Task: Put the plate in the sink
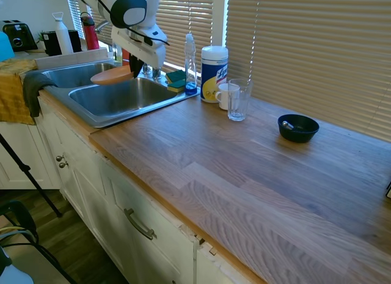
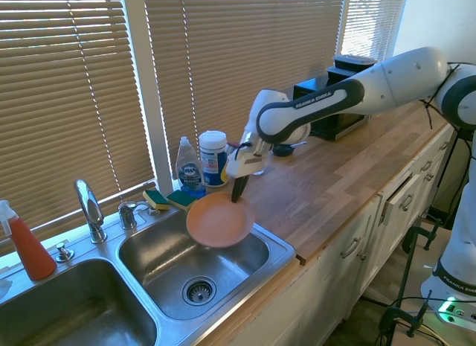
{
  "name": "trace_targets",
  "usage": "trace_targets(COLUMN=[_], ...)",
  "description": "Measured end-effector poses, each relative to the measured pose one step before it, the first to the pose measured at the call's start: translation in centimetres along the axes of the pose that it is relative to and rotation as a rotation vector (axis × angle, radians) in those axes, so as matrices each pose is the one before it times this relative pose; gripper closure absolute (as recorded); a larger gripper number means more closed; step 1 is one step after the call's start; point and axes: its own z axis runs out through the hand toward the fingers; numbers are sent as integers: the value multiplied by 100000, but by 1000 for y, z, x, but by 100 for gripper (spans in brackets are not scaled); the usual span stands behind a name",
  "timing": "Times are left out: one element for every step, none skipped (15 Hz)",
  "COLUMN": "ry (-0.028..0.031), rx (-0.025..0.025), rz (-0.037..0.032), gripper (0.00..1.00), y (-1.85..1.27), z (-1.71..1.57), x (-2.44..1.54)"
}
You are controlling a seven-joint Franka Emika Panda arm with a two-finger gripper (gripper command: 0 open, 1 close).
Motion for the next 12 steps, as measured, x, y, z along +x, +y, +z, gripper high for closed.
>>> trace_targets(ry=[288,498,885,864,68,-246,-413,-595,-1025,-1697,-1949,-1807], rx=[-2088,-2016,-2611,-2927,-2846,-3070,-2986,-2905,-2648,-2244,-2084,-1834], rz=[-1595,-1752,-1132,-463,-348,-348,-199,-113,262,249,82,-101], gripper=[100,100,100,100,100,100,100,100,100,100,0,0], y=[-1666,-1465,-1049,-779,-690,-490,-325,-262,-226,-216,-222,-242], z=[2038,1869,1709,1609,1609,1585,1319,1198,1091,979,990,942], x=[-188,-96,114,293,328,467,591,644,625,483,339,252])
